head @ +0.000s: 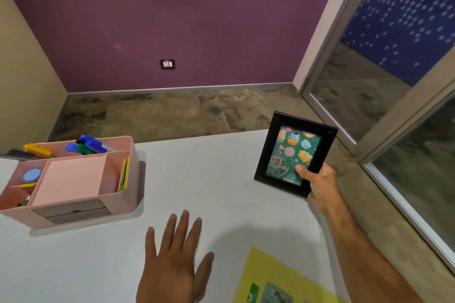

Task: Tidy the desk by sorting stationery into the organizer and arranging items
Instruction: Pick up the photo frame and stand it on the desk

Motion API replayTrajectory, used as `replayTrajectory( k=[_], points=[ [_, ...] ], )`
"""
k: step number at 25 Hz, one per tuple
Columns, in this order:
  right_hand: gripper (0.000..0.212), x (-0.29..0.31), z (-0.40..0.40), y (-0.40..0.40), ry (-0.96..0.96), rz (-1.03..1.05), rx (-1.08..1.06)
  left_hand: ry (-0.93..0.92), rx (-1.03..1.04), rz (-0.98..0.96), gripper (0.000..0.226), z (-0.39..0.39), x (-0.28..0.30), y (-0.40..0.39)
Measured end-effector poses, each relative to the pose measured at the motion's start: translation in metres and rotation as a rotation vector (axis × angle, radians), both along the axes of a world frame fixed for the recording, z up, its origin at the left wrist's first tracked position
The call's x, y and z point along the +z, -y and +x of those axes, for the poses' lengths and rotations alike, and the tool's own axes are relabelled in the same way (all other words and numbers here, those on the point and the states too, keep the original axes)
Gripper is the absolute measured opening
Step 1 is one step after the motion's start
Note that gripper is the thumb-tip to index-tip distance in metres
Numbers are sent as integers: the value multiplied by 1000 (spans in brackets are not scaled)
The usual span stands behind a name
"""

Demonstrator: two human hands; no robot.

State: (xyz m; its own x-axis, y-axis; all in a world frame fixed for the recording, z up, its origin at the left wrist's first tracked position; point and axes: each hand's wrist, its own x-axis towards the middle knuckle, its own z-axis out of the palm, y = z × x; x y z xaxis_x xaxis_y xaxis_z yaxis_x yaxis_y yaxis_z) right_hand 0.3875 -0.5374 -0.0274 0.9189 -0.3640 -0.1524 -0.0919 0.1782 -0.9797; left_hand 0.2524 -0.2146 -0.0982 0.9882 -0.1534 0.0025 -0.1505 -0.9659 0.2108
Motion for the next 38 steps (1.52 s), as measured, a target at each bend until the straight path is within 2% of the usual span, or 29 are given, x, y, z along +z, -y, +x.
replayTrajectory(
  k=[1,5,20,22,26,29,32,35,38],
  points=[
    [30,-6,8,4,-18,4,-16,-11,5,12,68,1,-1,0],
    [28,-19,33,17,-75,6,-19,13,11,32,71,6,-6,-1],
    [41,-22,80,36,-55,14,71,-12,5,54,71,4,3,0],
    [47,-24,78,38,-45,24,88,-18,2,49,71,4,3,0],
    [80,-22,67,36,-32,7,79,-35,1,47,70,3,1,-1],
    [84,-23,56,37,-27,-11,20,-45,1,48,70,3,1,0],
    [101,-24,38,37,-48,-37,-23,-44,14,51,69,1,3,-1],
    [95,-26,15,36,-93,-122,-101,-53,13,61,68,-1,2,-2],
    [108,-26,-19,36,-134,-186,-67,-76,1,92,68,-1,-2,-3]
  ],
)
